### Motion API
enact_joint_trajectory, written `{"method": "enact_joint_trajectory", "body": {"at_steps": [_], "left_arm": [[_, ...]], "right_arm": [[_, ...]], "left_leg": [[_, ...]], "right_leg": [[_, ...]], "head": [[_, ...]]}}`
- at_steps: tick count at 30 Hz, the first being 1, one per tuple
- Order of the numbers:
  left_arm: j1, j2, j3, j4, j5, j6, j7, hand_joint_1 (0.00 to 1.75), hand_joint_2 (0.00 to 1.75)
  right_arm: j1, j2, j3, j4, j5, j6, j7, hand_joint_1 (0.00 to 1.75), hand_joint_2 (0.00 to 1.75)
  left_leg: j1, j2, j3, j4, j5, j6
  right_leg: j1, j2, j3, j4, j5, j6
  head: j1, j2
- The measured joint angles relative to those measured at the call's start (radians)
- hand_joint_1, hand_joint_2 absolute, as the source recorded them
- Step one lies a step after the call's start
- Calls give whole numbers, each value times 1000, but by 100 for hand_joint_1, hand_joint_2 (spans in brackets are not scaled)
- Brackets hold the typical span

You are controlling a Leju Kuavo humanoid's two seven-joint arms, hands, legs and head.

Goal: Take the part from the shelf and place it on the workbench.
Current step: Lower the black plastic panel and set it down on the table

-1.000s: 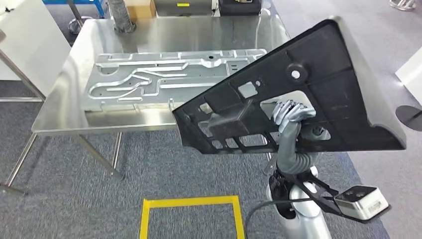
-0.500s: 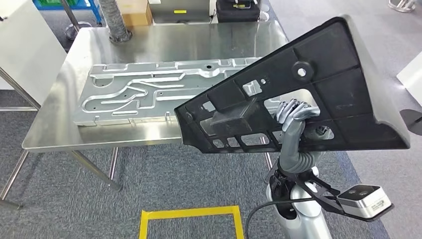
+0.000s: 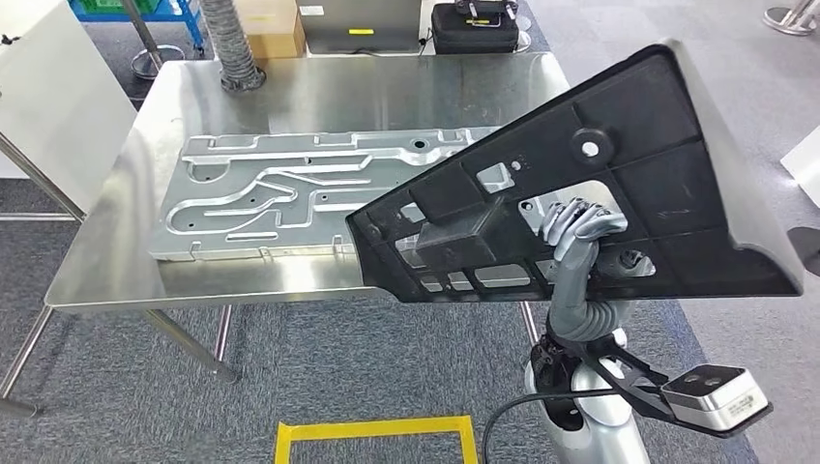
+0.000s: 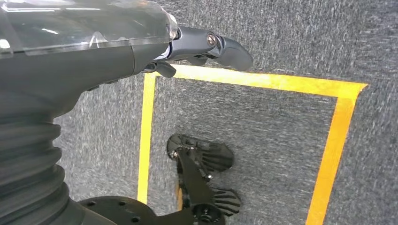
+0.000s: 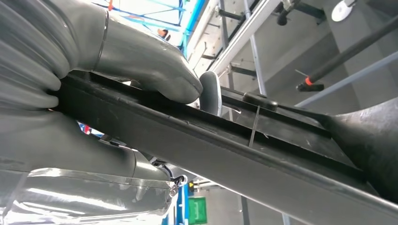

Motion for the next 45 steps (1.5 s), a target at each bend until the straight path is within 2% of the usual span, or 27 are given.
{"method": "enact_joint_trajectory", "body": {"at_steps": [1, 4, 5, 7, 8, 9, 10, 11, 13, 14, 19, 21, 23, 24, 25, 27, 29, 31, 33, 35, 36, 38, 39, 40, 41, 43, 45], "left_arm": [[-1, 0, 0, 0, 0, 0, 0, 0, 175], [-2, 3, 0, 0, 0, 2, -1, 0, 175], [-2, 4, 0, 0, 0, 2, -1, 0, 175], [-1, 4, 0, 0, 1, 2, -2, 0, 175], [1, 4, 0, 0, 1, 3, -1, 0, 175], [2, 4, 0, 0, 1, 3, -1, 0, 175], [4, 5, 0, 0, 1, 3, -1, 0, 175], [4, 6, 0, 0, 2, 3, 0, 0, 175], [4, 7, 0, 0, 3, 4, 0, 0, 175], [3, 7, 0, 0, 3, 4, 1, 0, 175], [2, 6, 1, 0, 11, 9, 1, 0, 175], [1, 6, 1, 0, 13, 12, -2, 0, 175], [0, 6, 1, 0, 12, 14, -5, 0, 175], [1, 6, 1, 0, 11, 14, -7, 0, 175], [1, 6, 1, 0, 8, 14, -10, 0, 175], [2, 6, 1, 0, 4, 13, -14, 0, 175], [1, 5, 1, 0, 2, 11, -17, 0, 175], [2, 5, 1, 0, 1, 10, -19, 0, 175], [1, 6, 1, 0, -1, 12, -21, 0, 175], [-1, 6, 1, 0, -1, 14, -27, 0, 175], [-2, 7, 1, 0, -1, 14, -31, 0, 175], [-2, 6, 1, 0, -2, 14, -37, 0, 175], [-2, 6, 1, 0, -4, 12, -41, 0, 175], [-2, 6, 1, 0, -9, 9, -44, 0, 175], [-3, 6, 0, 0, -14, 5, -46, 0, 175], [-11, 6, -2, 0, -26, -2, -48, 0, 175], [-22, 6, -4, 0, -37, -5, -42, 0, 175]], "right_arm": [[2, 0, -2, -1, 0, -1, 0, 175, 175], [7, -1, -11, -4, 1, -8, 0, 175, 175], [7, -1, -14, -4, 1, -10, 0, 175, 175], [9, -1, -19, -4, 0, -12, 0, 175, 175], [11, -1, -20, -4, 0, -12, 0, 175, 175], [14, -1, -21, -4, 0, -13, 0, 175, 175], [15, -1, -23, -4, 0, -13, 0, 175, 175], [16, -1, -24, -4, 0, -13, 0, 175, 175], [16, -1, -27, -4, 0, -13, 0, 175, 175], [15, 0, -28, -4, 0, -14, 0, 175, 175], [7, 3, -35, 2, 3, -22, 0, 175, 175], [2, 5, -44, 7, 4, -30, 0, 175, 175], [-1, 7, -59, 17, 4, -41, 0, 175, 175], [-2, 8, -68, 24, 4, -47, 0, 175, 175], [-3, 9, -78, 30, 3, -53, 0, 175, 175], [-12, 9, -101, 41, 0, -63, 0, 175, 175], [-26, 9, -127, 48, -11, -64, 0, 175, 175], [-39, 10, -147, 54, -18, -57, 0, 175, 175], [-50, 10, -164, 61, 8, -82, 0, 175, 175], [-77, 10, -172, 85, 131, -204, 9, 175, 175], [-103, 9, -172, 112, 242, -295, 30, 175, 175], [-178, 6, -165, 201, 513, -459, 118, 175, 175], [-226, 4, -156, 261, 670, -508, 193, 175, 175], [-285, 1, -144, 331, 834, -537, 276, 175, 175], [-351, 0, -128, 409, 1003, -551, 360, 175, 175], [-487, 1, -84, 566, 1304, -549, 494, 175, 175], [-603, 9, -40, 692, 1471, -521, 568, 175, 175]], "left_leg": [[-1, 1, 3, -2, -2, -6], [-2, 4, 4, 16, -23, -20], [-2, 4, -15, 59, -44, -24], [3, 4, -92, 197, -93, -32], [6, 4, -133, 258, -105, -36], [7, 4, -160, 285, -98, -38], [8, 4, -167, 271, -68, -40], [9, 5, -154, 218, -21, -40], [9, 6, -104, 81, 58, -37], [9, 6, -86, 37, 74, -32], [8, 2, -71, 5, 62, 1], [10, 3, -64, 0, 58, 10], [8, 3, -58, 0, 52, 15], [8, 2, -54, 0, 48, 16], [7, 1, -47, 0, 43, 16], [5, -2, -29, 0, 32, 14], [0, 0, -16, -1, 21, 9], [-2, 5, -12, -3, 14, 0], [-2, 11, -9, -5, 8, -10], [-2, 11, -23, 35, -18, -21], [-1, 10, -48, 88, -43, -26], [3, 10, -126, 229, -94, -34], [5, 10, -159, 277, -102, -37], [7, 10, -176, 289, -89, -40], [8, 10, -172, 259, -55, -42], [9, 14, -126, 125, 28, -40], [6, 17, -92, 33, 66, -30]], "right_leg": [[2, 0, 2, -7, -5, -4], [-10, 1, 27, -34, -10, -13], [-14, -1, 39, -43, -11, -16], [-13, -3, 53, -47, -20, -20], [-13, -3, 58, -46, -25, -20], [-13, -2, 63, -46, -31, -20], [-14, -1, 71, -44, -38, -18], [-14, 0, 80, -42, -46, -16], [-13, 1, 95, -36, -64, -8], [-12, 1, 98, -32, -71, -3], [-12, 1, 86, -6, -96, 23], [-15, 0, 35, 93, -141, 32], [-17, 0, -51, 233, -184, 36], [-17, 0, -82, 273, -183, 36], [-17, 0, -95, 274, -161, 35], [-15, -1, -61, 161, -69, 24], [-4, -14, -11, 33, -7, 8], [4, -24, 4, -10, -2, -3], [0, -17, 8, -20, -2, -8], [-8, -15, 18, -33, -2, -15], [-10, -14, 23, -36, -3, -19], [-10, -10, 25, -35, -6, -25], [-9, -8, 25, -33, -8, -25], [-10, -4, 25, -30, -9, -25], [-11, 0, 25, -26, -12, -23], [-11, 5, 25, -16, -19, -17], [-7, 5, 22, -6, -25, -9]], "head": [[0, 0], [0, 0], [0, 0], [0, 0], [0, 0], [0, 0], [0, 0], [0, 0], [0, 0], [0, 0], [0, 0], [0, 0], [0, 0], [0, 0], [0, 0], [0, 0], [0, 0], [0, 0], [0, 0], [0, 0], [0, 0], [0, 0], [0, 0], [0, 0], [0, 0], [0, 0], [0, 0]]}}
